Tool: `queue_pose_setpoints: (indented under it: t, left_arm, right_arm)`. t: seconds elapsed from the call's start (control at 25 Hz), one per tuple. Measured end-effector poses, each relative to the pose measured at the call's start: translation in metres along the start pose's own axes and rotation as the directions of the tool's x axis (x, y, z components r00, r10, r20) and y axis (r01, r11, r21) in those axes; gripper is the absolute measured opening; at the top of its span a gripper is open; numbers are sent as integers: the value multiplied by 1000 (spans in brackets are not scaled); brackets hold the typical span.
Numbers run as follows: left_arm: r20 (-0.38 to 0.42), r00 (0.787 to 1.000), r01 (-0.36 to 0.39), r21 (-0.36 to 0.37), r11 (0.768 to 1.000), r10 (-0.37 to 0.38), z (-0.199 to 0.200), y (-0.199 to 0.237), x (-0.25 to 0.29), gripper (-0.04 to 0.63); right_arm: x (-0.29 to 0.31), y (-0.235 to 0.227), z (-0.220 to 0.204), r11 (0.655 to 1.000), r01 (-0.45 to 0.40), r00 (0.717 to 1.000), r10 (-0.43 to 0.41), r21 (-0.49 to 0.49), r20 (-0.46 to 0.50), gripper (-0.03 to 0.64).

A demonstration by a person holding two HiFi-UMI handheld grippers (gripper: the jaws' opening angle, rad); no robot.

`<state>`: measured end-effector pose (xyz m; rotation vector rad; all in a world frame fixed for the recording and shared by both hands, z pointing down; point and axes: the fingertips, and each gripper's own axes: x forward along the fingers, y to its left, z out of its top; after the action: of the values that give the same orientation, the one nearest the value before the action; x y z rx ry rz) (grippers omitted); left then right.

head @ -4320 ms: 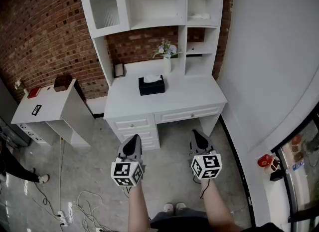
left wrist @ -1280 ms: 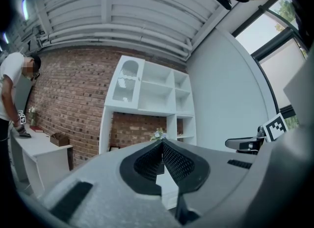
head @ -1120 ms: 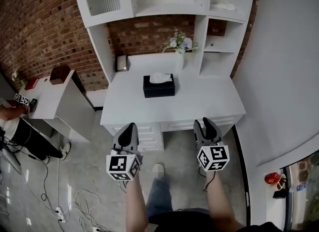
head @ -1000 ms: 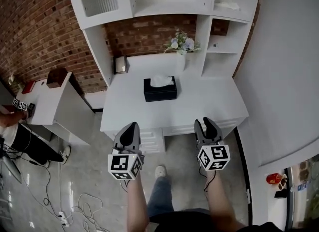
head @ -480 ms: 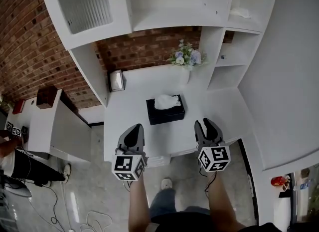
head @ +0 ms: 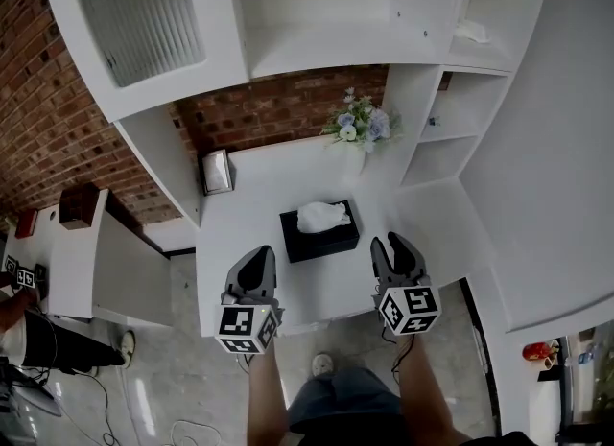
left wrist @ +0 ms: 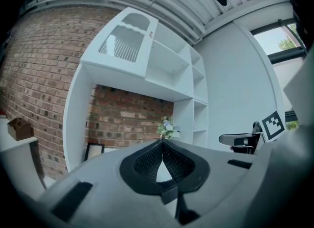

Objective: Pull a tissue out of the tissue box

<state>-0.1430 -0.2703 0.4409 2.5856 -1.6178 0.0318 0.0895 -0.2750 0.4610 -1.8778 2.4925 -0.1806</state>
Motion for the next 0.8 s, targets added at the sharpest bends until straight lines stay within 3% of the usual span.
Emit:
queue_pose_setpoints:
  t: [0.48,0.8]
  left_arm:
    - [-29,999,-44,-38,998,43,-13,20,42,8]
    - [-50,997,-59,-53,997,56,-20,23,61,8]
  right_arm:
    - [62,-8,-6,998,-67,997,67,-3,-46,129]
    - [119,1,10,973,-199,978,189,-120,-91,129]
